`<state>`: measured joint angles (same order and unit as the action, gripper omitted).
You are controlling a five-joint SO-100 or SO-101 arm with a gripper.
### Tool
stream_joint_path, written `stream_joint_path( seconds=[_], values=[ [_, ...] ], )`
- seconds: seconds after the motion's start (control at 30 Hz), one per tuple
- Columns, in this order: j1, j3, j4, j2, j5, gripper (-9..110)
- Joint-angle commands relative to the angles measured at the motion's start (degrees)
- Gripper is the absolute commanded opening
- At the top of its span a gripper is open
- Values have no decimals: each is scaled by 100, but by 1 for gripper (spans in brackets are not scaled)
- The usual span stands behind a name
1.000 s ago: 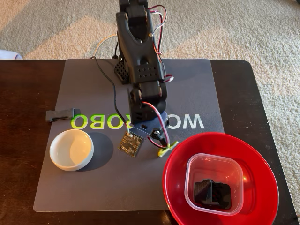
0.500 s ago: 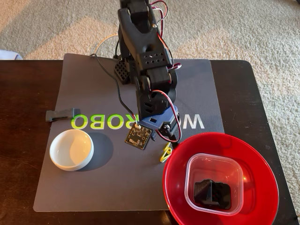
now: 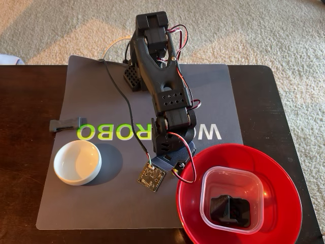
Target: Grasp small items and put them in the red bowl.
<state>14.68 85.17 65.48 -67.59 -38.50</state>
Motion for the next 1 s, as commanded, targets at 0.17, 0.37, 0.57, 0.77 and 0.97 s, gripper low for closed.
stream_joint_path(
  seconds=[0.17,0.37,0.57,0.77,0.97],
  values=[
    [44,325,44,-984,88,0],
    [-44,765,554,-2953,255,0],
    [132,193,1116,-4562,844,0],
    [185,-2092,1063,-2303,2127,0],
    [712,-4623,1468,510,2039,0]
  ],
)
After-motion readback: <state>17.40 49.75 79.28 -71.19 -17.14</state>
